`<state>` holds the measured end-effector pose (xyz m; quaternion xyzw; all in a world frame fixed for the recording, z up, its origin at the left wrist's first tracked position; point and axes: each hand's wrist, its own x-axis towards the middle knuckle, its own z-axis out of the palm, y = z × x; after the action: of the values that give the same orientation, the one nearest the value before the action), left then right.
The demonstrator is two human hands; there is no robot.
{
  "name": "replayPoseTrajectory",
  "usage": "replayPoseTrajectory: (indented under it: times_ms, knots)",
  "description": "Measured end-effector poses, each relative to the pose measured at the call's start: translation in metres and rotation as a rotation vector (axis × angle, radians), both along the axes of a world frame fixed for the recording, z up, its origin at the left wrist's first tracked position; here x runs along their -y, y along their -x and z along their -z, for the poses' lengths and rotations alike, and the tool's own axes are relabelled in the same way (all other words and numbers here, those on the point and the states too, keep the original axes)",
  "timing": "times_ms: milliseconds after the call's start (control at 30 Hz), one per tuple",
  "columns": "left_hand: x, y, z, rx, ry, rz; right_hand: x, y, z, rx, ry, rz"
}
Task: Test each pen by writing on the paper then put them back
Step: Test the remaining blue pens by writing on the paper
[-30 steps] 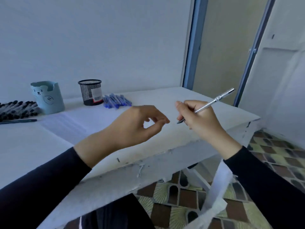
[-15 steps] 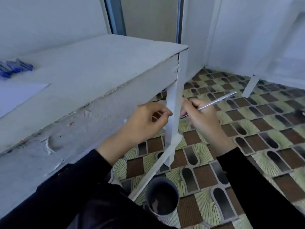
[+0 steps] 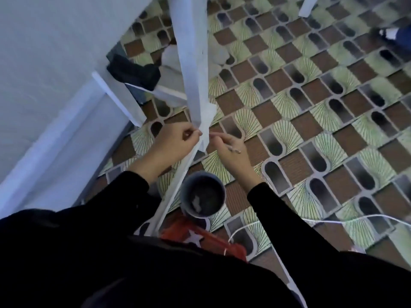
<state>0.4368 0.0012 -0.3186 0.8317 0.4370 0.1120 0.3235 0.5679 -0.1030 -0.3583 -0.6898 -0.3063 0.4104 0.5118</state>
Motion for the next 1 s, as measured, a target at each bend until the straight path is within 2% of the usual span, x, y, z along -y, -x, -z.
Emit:
replayPoseTrajectory:
  times_ms: [100,200,267,400,567,800,1000]
  knots:
    - [-0.006,0.006,0.033,-0.067,0.094,-0.025,0.011,0.016,0.045,0.043,0.099,-0.029]
    - [-0.004,0.013,0.056,-0.106,0.161,-0.023,0.021,0.028,0.084,0.028,0.171,0.04]
    - [-0.002,0.016,0.066,-0.116,0.189,-0.019,0.025,0.033,0.104,0.084,0.213,0.049]
    - [0.009,0.027,0.085,-0.187,0.26,0.056,0.032,0.044,0.144,0.202,0.351,-0.025]
    - [0.022,0.037,0.099,-0.322,0.326,0.205,0.054,0.062,0.196,0.199,0.544,-0.199]
    - [0.026,0.029,0.096,-0.311,0.3,0.264,0.073,0.068,0.222,0.227,0.659,-0.26]
    - [0.023,0.039,0.102,-0.359,0.33,0.261,0.071,0.066,0.225,0.198,0.656,-0.234]
